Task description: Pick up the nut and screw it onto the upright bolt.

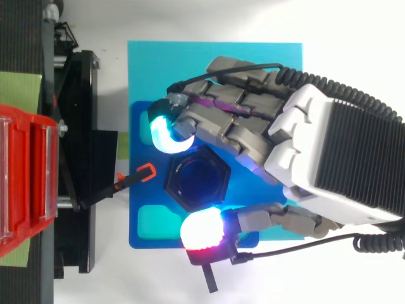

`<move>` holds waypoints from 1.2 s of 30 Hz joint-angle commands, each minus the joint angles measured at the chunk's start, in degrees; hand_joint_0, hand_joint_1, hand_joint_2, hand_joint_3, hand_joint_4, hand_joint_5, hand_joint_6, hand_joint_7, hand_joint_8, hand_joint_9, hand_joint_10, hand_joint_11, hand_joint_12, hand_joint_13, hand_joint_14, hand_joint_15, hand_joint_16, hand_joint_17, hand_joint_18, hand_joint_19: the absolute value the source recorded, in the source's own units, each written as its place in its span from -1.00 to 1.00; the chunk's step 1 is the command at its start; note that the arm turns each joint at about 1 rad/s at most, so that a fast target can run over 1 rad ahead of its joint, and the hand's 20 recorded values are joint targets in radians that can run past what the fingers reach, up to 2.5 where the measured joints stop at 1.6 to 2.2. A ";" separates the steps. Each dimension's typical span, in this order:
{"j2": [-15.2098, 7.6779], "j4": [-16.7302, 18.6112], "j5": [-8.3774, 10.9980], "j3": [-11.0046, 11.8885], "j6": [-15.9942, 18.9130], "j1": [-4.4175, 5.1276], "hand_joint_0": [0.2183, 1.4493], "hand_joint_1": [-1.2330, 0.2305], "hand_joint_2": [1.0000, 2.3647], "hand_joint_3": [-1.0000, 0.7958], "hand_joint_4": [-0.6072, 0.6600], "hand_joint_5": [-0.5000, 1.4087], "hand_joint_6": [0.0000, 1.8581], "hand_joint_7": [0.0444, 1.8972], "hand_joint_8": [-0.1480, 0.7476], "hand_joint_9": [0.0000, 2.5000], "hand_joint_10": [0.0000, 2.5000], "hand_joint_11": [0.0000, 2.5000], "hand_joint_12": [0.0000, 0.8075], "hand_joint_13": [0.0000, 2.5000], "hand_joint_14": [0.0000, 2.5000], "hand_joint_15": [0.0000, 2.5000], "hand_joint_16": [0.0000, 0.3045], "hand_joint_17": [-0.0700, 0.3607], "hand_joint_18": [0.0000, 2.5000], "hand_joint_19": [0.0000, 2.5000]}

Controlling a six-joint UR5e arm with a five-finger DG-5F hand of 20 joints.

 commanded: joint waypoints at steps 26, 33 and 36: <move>0.00 -0.91 0.05 0.00 0.14 0.33 -0.42 -0.28 -1.00 -0.44 0.34 -0.65 -0.46 0.18 -0.01 -0.37 -0.99 -0.66 -0.23 -0.46 -1.00 -1.00 -0.78 -0.33 -0.55 -1.00; 0.00 -1.09 -0.04 0.00 0.14 0.25 -0.42 -0.28 -1.00 -0.44 0.34 -0.65 -0.46 0.18 -0.01 -0.37 -0.99 -0.65 -0.23 -0.46 -1.00 -1.00 -0.78 -0.33 -0.55 -0.99; 0.00 -1.44 -0.13 -0.09 0.14 0.25 -0.42 -0.28 -1.00 -0.44 0.34 -0.65 -0.46 0.18 -0.01 -0.37 -0.99 -0.66 -0.23 -0.46 -1.00 -1.00 -0.78 -0.33 -0.55 -0.99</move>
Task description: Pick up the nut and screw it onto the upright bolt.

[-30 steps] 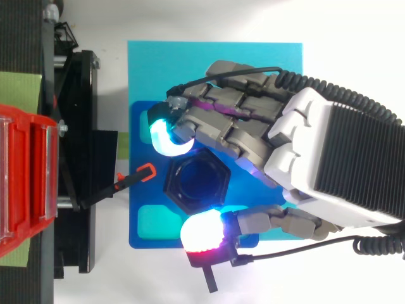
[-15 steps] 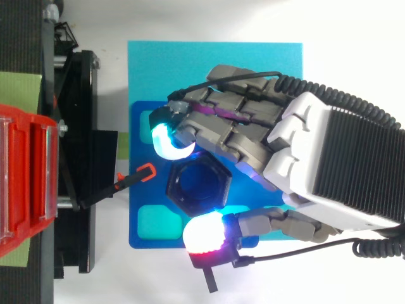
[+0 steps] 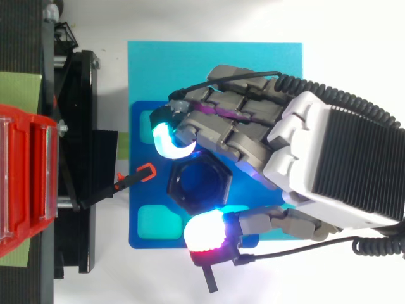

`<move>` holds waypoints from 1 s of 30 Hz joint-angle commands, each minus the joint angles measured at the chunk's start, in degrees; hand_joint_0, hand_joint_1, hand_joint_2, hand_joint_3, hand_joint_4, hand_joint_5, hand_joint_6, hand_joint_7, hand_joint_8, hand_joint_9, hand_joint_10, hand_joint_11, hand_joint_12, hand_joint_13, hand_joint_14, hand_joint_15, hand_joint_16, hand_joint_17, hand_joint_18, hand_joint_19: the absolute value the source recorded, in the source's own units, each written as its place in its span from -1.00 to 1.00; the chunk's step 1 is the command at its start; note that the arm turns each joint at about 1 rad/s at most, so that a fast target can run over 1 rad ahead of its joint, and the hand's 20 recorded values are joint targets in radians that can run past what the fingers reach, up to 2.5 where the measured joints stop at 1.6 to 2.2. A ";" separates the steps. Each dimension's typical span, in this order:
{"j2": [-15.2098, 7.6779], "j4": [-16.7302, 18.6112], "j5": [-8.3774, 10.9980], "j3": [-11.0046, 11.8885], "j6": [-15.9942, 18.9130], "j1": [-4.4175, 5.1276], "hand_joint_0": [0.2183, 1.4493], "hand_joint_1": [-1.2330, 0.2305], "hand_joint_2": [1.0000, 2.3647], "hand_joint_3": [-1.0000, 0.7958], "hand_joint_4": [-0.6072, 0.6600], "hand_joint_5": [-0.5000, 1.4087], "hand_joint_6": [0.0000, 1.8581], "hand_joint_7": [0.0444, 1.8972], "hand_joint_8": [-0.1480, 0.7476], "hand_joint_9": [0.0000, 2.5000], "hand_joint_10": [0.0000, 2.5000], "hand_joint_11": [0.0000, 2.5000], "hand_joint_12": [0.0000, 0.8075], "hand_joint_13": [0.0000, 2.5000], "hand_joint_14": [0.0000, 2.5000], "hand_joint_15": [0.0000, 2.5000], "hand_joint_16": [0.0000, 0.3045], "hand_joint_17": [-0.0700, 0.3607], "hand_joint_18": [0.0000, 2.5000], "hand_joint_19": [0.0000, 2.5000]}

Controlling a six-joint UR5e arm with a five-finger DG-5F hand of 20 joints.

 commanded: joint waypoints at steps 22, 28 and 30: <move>0.01 -0.17 -0.14 -0.48 0.00 -0.19 -0.44 -0.29 -1.00 -0.44 0.34 -0.65 -0.46 0.17 -0.01 -0.37 -0.99 -0.66 -0.22 -0.47 -1.00 -1.00 -0.78 -0.33 -0.55 -0.99; -0.08 -0.25 -0.14 -0.48 0.00 -0.19 -0.47 -0.30 -1.00 -0.44 0.34 -0.65 -0.46 0.15 0.00 -0.38 -0.99 -0.66 -0.21 -0.48 -1.00 -0.99 -0.77 -0.31 -0.56 -0.98; 0.01 -0.25 -0.14 -0.48 0.00 -0.28 -0.52 -0.29 -1.00 -0.44 0.35 -0.65 -0.46 0.14 0.00 -0.38 -0.99 -0.66 -0.19 -0.48 -1.00 -1.00 -0.76 -0.30 -0.56 -0.98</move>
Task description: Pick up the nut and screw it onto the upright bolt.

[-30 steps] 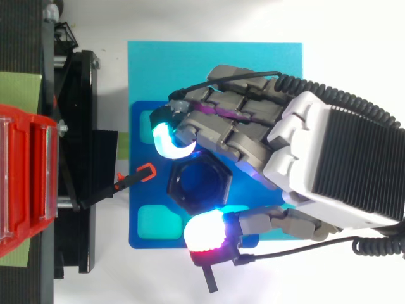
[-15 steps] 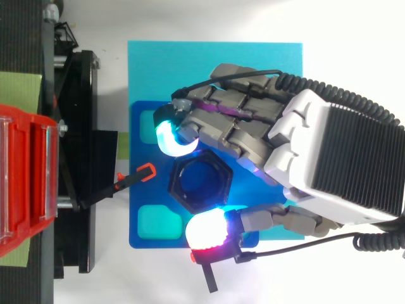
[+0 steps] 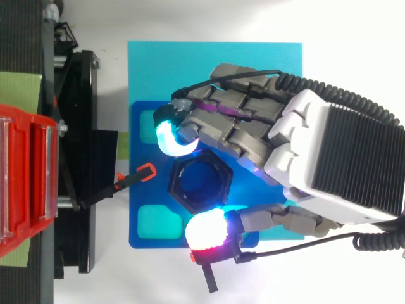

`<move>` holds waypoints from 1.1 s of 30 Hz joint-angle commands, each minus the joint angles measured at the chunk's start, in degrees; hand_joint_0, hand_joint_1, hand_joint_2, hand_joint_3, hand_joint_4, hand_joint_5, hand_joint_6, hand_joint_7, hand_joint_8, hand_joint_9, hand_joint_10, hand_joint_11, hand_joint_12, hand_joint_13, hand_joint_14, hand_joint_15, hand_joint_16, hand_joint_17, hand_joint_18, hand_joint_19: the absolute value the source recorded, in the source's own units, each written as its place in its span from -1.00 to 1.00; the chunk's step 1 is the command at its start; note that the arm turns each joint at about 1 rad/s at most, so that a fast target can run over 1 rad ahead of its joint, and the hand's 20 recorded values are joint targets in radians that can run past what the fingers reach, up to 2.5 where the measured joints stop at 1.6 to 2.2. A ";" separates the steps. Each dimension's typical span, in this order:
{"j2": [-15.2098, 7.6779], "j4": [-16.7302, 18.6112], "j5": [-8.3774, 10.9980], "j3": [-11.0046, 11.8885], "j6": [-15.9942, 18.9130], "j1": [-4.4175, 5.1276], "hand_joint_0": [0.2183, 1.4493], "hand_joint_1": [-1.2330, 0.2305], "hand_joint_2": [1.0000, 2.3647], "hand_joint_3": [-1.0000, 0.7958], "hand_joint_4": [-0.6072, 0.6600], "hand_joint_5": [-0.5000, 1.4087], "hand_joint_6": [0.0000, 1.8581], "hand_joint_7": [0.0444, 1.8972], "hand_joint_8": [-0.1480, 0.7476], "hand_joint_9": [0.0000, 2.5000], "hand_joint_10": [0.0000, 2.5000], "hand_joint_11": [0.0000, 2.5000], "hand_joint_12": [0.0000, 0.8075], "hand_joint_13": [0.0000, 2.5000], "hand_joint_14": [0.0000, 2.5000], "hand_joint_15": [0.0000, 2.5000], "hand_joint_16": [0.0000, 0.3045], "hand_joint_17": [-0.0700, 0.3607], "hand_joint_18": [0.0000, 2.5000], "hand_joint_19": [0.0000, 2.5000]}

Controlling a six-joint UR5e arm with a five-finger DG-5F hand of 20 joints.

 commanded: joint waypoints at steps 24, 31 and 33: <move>0.00 -0.21 -0.62 0.00 0.00 -0.33 -0.77 0.07 -1.00 -0.44 0.25 -0.74 -0.46 -0.44 0.06 -0.60 -1.00 -1.00 0.04 -0.60 -1.00 -1.00 -0.60 -0.04 -0.55 -0.98; 0.00 -0.12 -1.58 0.00 0.00 -0.33 -0.78 0.20 -1.00 -0.44 0.25 -0.74 -0.46 -0.47 0.04 -0.64 -1.00 -1.00 0.06 -0.63 -1.00 -1.00 -0.58 -0.01 -0.59 -0.98; 0.09 -0.12 -1.58 0.00 0.00 -0.33 -0.78 0.24 -1.00 -0.44 0.25 -0.74 -0.46 -0.48 0.04 -0.65 -1.00 -1.00 0.06 -0.63 -1.00 -1.00 -0.58 -0.01 -0.59 -0.98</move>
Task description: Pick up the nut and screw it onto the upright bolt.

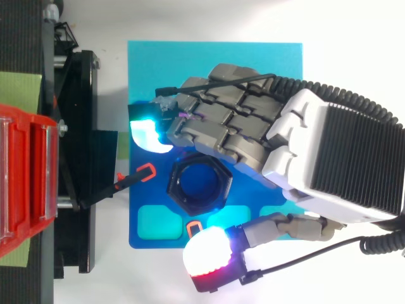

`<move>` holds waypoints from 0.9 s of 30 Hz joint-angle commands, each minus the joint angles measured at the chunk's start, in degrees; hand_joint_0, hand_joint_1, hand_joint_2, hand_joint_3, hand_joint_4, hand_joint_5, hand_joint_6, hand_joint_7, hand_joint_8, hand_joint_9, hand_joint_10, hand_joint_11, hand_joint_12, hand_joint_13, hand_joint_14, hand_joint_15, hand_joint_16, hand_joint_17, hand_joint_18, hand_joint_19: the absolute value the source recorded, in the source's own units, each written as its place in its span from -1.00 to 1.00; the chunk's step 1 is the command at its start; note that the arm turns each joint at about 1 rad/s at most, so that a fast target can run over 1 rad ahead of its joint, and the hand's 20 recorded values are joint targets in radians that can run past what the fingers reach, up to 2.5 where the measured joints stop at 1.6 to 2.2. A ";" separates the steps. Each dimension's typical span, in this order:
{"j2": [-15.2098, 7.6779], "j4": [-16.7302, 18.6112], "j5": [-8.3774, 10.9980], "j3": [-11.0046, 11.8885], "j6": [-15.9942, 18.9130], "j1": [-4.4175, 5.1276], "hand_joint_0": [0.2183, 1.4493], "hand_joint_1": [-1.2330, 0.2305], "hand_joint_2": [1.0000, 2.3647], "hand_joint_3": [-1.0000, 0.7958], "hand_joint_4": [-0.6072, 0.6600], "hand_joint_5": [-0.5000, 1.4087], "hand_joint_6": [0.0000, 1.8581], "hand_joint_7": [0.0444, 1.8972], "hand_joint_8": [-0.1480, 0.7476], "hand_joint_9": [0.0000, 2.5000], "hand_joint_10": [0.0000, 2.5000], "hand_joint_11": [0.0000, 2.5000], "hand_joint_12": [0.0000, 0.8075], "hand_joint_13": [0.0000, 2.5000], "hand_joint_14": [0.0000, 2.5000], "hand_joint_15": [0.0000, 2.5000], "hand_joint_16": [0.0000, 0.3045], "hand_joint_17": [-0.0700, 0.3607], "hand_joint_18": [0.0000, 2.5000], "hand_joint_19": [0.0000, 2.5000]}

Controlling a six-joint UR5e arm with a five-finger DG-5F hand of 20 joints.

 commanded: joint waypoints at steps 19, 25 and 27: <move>0.08 0.61 -1.19 0.10 0.00 0.70 -0.70 0.42 -1.00 -0.44 0.27 -0.70 -0.46 -0.28 0.05 -0.64 -1.00 -1.00 0.01 -0.65 -1.00 -1.00 -0.62 -0.08 -0.64 -0.97; 0.08 0.52 -1.19 0.10 0.00 0.79 -0.68 0.41 -1.00 -0.44 0.30 -0.67 -0.46 -0.19 0.06 -0.62 -1.00 -1.00 -0.01 -0.63 -1.00 -1.00 -0.63 -0.09 -0.62 -0.96; 0.08 0.43 -1.19 0.10 0.00 0.88 -0.68 0.40 -1.00 -0.44 0.32 -0.67 -0.46 -0.16 0.06 -0.61 -1.00 -1.00 -0.01 -0.63 -1.00 -1.00 -0.64 -0.10 -0.61 -0.96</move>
